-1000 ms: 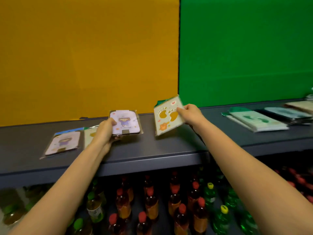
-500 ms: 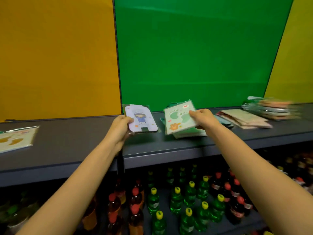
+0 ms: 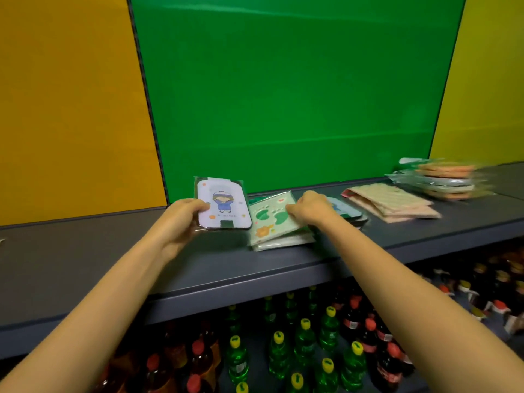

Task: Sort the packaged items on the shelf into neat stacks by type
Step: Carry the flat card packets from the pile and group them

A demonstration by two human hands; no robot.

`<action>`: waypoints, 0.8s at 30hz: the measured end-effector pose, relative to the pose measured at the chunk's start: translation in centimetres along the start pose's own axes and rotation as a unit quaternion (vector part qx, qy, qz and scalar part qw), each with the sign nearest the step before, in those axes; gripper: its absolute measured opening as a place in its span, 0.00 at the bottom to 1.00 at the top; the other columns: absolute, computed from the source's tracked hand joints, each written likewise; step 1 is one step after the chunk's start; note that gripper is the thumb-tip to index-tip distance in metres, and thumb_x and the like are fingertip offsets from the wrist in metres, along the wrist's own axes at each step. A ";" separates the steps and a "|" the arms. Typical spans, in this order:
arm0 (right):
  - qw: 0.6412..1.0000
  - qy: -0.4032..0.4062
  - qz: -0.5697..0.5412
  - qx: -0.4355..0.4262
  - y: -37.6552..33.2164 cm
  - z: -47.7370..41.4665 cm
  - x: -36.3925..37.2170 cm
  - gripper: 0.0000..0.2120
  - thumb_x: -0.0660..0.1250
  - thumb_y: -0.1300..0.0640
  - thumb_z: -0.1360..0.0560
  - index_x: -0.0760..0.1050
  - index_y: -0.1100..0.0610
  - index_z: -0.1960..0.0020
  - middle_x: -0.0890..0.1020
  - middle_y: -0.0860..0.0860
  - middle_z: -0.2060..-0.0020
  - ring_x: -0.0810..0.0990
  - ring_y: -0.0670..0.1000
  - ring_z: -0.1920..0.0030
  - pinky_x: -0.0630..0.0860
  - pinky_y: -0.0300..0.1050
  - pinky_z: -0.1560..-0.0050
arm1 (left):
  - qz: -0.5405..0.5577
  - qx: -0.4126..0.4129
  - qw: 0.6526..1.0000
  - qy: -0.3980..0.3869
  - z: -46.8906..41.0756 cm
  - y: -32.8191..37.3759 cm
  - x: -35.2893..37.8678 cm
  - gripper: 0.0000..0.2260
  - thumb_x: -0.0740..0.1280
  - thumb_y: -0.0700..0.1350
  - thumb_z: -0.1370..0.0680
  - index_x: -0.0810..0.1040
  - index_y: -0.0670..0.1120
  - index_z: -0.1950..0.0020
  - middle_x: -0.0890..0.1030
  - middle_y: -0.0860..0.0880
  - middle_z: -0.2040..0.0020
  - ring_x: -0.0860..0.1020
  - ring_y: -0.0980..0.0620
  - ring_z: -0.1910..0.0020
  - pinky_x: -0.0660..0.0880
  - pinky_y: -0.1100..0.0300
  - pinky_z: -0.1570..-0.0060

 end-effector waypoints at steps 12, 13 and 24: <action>0.991 0.068 0.075 -0.085 6.1 -1.1 -10.2 0.10 0.64 0.50 0.27 0.80 0.51 0.49 0.82 0.52 0.44 0.78 0.56 0.42 0.73 0.47 0.43 | 0.006 -0.039 0.993 -0.115 -5.2 -2.4 15.7 0.06 0.58 0.35 0.20 0.73 0.35 0.51 0.79 0.37 0.47 0.83 0.55 0.69 0.81 0.65 0.67; 0.992 0.065 0.071 -0.086 6.9 -1.6 -10.8 0.09 0.64 0.51 0.27 0.80 0.51 0.50 0.82 0.52 0.45 0.78 0.56 0.42 0.73 0.47 0.43 | 0.005 -0.037 0.993 -0.113 -5.5 -2.5 16.8 0.06 0.58 0.35 0.20 0.73 0.36 0.52 0.79 0.37 0.46 0.82 0.54 0.67 0.81 0.66 0.67; 0.987 -0.003 0.042 -0.153 9.6 -4.2 -11.9 0.05 0.66 0.54 0.26 0.79 0.51 0.54 0.83 0.52 0.48 0.78 0.55 0.43 0.74 0.49 0.40 | 0.004 -0.083 0.994 -0.077 -5.9 -3.8 21.8 0.05 0.60 0.34 0.21 0.74 0.34 0.51 0.80 0.41 0.55 0.79 0.51 0.58 0.81 0.65 0.65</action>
Point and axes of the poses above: each hand's wrist, its own z-axis away from the middle knuckle, its own x-axis out of the palm, y = z × x, the point moved 10 cm from there along -z, towards the middle knuckle
